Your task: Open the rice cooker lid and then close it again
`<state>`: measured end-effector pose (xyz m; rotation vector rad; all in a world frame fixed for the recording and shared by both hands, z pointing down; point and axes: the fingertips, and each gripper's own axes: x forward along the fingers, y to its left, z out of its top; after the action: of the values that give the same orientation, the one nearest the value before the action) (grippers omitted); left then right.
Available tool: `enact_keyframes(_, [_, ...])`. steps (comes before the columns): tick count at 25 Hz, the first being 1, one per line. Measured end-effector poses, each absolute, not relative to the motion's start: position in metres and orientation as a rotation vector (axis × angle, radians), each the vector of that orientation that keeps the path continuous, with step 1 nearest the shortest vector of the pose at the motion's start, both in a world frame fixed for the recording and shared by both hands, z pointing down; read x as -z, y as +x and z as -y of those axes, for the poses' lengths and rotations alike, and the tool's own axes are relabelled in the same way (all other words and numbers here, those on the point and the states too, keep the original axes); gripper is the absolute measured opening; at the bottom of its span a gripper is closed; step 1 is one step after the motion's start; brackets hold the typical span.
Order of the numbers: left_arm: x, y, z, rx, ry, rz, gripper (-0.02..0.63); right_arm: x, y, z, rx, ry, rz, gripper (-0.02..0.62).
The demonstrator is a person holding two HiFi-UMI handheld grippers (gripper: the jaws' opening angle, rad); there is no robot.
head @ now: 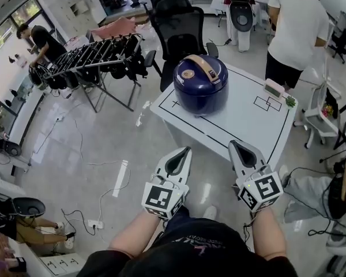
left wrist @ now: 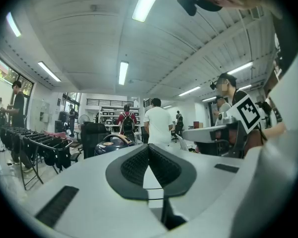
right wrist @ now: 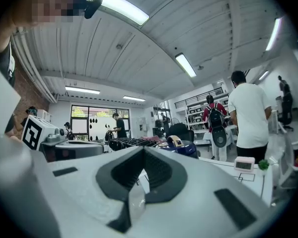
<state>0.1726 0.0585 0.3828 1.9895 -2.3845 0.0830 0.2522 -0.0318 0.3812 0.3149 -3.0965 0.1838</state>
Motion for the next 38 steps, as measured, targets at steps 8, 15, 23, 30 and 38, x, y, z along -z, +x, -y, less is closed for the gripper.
enact_keyframes(8, [-0.378,0.156,-0.068,-0.066,1.962,2.417,0.003,-0.372,0.240,0.026,-0.187,0.304,3.125,0.002])
enact_keyframes(15, [-0.374,0.120,-0.070,-0.042,1.981,2.412,0.005,-0.367,0.206,0.017,-0.184,0.275,3.128,0.003])
enact_keyframes(23, [-0.380,0.068,-0.067,-0.064,2.067,2.308,0.103,-0.362,0.151,0.015,-0.181,0.347,3.139,0.113])
enact_keyframes(30, [-0.387,0.026,-0.052,-0.186,2.211,2.208,0.295,-0.361,0.108,0.030,-0.205,0.527,3.132,0.198])
enact_keyframes(38, [-0.389,-0.021,-0.045,-0.191,2.320,2.110,0.299,-0.360,0.072,0.035,-0.190,0.699,3.104,0.198])
